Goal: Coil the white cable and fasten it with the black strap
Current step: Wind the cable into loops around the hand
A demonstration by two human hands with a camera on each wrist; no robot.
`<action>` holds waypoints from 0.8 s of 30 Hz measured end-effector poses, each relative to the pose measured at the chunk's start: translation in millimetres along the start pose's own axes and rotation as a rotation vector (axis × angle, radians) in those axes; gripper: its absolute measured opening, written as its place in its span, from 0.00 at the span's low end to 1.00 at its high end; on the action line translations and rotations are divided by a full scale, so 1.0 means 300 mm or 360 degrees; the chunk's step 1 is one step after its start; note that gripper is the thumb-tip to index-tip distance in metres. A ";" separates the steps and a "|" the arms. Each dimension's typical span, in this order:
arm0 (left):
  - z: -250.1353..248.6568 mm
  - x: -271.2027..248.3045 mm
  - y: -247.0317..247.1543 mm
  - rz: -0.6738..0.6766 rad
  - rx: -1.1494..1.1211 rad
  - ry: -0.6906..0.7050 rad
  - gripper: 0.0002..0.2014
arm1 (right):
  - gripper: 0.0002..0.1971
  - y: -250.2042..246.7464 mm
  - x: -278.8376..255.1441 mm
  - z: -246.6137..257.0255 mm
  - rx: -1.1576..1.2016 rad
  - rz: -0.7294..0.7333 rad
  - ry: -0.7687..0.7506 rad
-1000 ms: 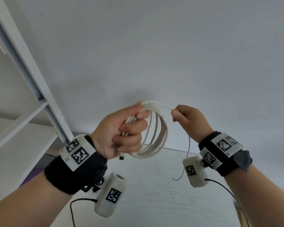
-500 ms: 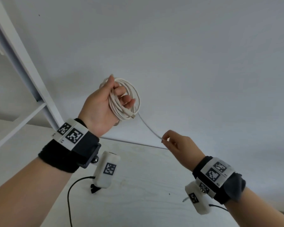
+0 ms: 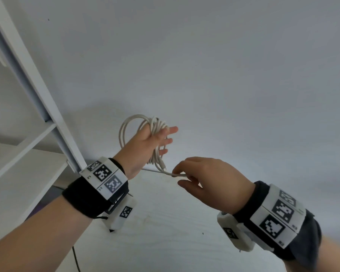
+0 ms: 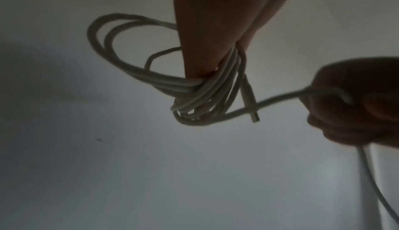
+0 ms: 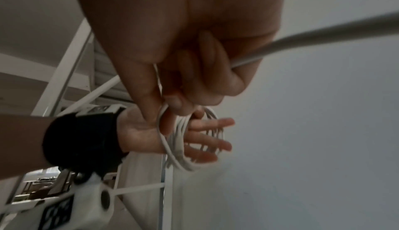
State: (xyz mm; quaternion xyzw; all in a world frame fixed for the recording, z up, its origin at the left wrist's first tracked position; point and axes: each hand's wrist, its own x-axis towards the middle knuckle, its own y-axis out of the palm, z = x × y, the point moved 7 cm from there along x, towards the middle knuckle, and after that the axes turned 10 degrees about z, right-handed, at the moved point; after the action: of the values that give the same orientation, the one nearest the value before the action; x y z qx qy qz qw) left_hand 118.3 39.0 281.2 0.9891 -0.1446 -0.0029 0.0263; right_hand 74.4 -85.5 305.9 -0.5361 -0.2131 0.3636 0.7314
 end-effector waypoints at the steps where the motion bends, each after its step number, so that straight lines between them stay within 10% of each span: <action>1: 0.009 -0.006 0.019 0.0058 0.0065 -0.0033 0.17 | 0.11 -0.011 0.001 0.006 0.0000 -0.0025 -0.0024; 11: 0.049 -0.110 0.187 0.0495 0.0450 -0.0322 0.27 | 0.11 -0.150 0.007 -0.023 0.0160 -0.0285 -0.0038; 24: 0.014 -0.144 0.228 0.0805 -0.0534 -0.0052 0.28 | 0.10 -0.179 0.006 -0.187 0.0689 -0.0457 0.0057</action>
State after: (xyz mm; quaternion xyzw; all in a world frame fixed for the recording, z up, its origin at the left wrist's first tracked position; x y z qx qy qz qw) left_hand 57.3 -14.4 280.5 0.9034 -0.3841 -0.0361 0.1869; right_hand 131.3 -128.1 337.5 -0.3375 -0.1913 0.2835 0.8770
